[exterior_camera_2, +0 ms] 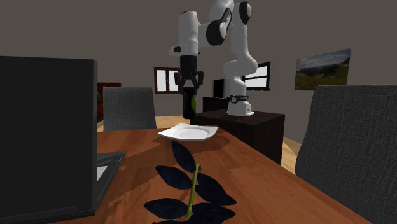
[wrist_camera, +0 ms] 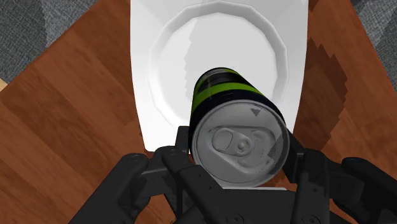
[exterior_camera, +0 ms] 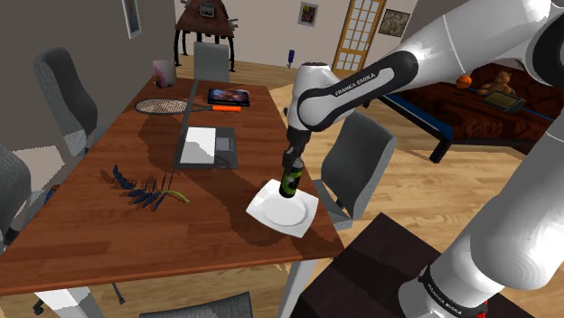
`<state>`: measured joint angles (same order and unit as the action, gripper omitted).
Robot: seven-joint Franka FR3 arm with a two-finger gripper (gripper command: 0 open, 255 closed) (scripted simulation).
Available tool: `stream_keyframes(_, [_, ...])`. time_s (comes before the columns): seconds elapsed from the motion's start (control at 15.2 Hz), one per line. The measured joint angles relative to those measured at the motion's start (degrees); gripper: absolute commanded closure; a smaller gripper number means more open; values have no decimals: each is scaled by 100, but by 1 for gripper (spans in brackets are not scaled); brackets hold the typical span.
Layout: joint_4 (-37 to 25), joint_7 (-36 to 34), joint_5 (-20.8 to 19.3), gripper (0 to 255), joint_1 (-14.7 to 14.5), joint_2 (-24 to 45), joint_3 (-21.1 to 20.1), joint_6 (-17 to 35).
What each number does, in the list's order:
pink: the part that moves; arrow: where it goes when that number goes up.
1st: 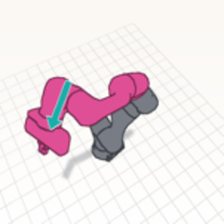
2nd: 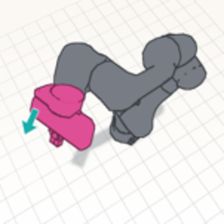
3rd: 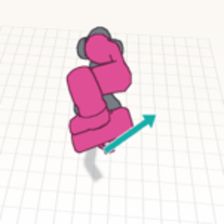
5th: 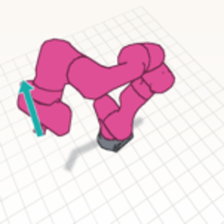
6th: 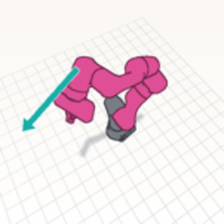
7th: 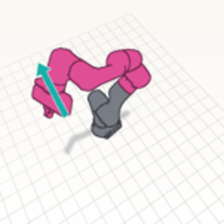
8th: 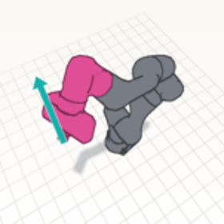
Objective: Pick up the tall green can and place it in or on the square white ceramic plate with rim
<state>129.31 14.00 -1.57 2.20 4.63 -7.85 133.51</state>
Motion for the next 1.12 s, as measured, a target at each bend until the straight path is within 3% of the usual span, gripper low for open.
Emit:
stream_keyframes(0.66, [204, -102, -138, 255, -18, 563, 29, 760])
stream_keyframes(1.12, [215, -116, -155, 255, -22, 629, 33, 839])
